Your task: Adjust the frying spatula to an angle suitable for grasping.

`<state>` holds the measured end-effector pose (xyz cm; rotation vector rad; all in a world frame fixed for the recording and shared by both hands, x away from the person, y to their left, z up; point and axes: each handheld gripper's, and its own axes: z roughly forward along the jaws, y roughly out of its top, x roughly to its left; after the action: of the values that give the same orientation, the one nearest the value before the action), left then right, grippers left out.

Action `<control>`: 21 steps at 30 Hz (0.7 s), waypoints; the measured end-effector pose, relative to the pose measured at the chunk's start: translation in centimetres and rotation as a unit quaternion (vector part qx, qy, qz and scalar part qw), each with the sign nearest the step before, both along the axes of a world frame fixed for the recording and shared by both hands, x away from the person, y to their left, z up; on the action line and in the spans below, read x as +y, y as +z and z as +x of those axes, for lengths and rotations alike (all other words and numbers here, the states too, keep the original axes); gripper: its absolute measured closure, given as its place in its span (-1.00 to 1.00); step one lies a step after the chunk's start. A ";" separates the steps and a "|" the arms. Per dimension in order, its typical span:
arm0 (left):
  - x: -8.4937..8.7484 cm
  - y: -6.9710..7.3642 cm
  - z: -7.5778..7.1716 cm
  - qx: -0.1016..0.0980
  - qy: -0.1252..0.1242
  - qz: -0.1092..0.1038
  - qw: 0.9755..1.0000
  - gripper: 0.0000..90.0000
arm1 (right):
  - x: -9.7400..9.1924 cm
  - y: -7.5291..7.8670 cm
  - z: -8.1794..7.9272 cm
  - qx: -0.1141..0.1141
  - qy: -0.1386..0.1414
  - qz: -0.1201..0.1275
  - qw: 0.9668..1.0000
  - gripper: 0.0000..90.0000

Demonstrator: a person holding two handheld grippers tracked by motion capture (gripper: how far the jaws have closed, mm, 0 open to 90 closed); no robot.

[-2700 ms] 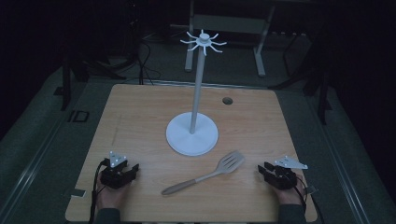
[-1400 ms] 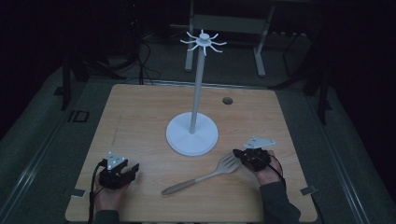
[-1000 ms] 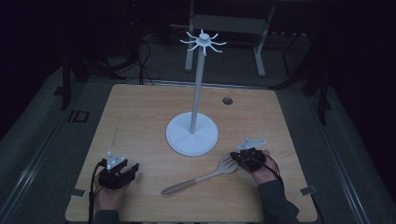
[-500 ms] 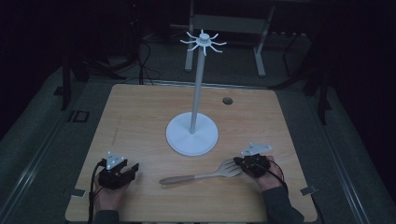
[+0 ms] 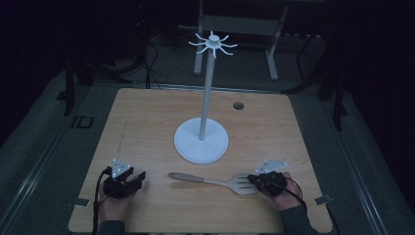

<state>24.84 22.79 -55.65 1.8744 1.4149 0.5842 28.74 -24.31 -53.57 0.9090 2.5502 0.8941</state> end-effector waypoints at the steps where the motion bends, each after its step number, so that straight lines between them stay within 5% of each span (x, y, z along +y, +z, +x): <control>1: 0.0 0.0 0.0 0.000 0.000 0.000 1.000 0.08 | 0.0 0.1 -0.2 0.001 0.002 -0.001 1.000 0.95; 15: 0.0 0.0 0.0 0.000 0.000 -0.001 1.000 0.08 | 1.0 1.7 -0.9 -0.002 0.024 -0.012 1.000 0.91; 21: 0.0 0.0 0.0 -0.001 0.001 -0.003 1.000 0.07 | 3.3 2.2 -0.4 -0.009 0.048 -0.019 0.999 0.84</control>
<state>24.86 22.79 -55.64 1.8676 1.4150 0.5832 28.33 -20.99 -51.32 0.7693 2.6056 0.8728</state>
